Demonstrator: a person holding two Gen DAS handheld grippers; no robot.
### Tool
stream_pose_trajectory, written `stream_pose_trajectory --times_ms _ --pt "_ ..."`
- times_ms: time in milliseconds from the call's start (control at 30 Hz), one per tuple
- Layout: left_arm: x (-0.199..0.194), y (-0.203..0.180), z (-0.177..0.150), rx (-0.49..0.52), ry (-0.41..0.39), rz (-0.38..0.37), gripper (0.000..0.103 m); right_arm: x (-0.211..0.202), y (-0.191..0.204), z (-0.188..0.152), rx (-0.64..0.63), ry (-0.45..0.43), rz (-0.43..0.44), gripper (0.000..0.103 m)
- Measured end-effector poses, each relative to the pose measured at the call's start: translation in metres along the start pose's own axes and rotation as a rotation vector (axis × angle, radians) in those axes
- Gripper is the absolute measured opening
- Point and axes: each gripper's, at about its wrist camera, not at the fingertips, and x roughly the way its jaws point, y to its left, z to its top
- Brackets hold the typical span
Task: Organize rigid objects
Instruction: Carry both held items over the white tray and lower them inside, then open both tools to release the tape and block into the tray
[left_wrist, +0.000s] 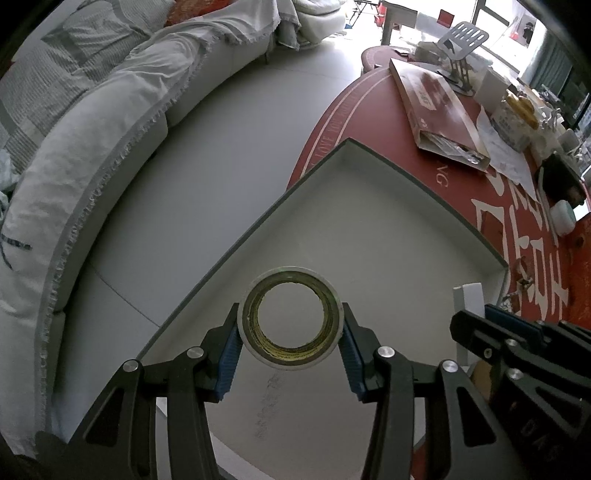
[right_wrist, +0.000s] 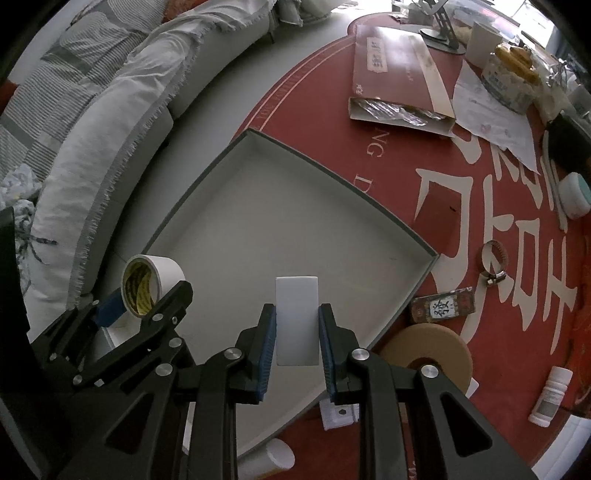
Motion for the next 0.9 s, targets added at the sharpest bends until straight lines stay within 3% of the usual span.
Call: stream_pose_trajectory --times_ms 567,600,667,700,733,767,800,833,900 --pt "0.017 -0.001 0.002 0.015 0.024 -0.006 0.052 0.024 0.000 0.004 0.008 0.024 -0.046 0.024" --pt "0.019 -0.001 0.002 0.020 0.026 -0.004 0.053 0.025 0.000 0.005 0.009 0.022 -0.052 0.024" --pt "0.022 -0.001 0.002 0.028 0.034 0.001 0.068 0.027 -0.001 0.004 0.010 0.026 -0.055 0.025" --pt "0.023 0.000 0.001 0.023 0.041 0.007 0.079 0.027 -0.002 0.004 0.015 0.029 -0.062 0.036" --pt "0.024 0.004 0.001 0.011 0.041 0.018 0.081 0.026 -0.005 0.003 0.022 0.028 -0.079 0.048" --pt "0.024 0.009 0.000 -0.009 0.039 0.024 0.081 0.025 -0.006 0.002 0.026 0.020 -0.093 0.073" --pt "0.024 0.015 0.000 -0.032 0.041 0.017 0.085 0.020 -0.010 0.000 0.028 -0.003 -0.097 0.089" --pt "0.024 0.020 -0.001 -0.049 0.047 0.001 0.095 0.015 -0.013 -0.003 0.026 -0.021 -0.087 0.090" --pt "0.021 0.030 -0.003 -0.081 0.049 -0.035 0.103 0.004 -0.016 -0.013 0.002 -0.041 -0.069 0.090"
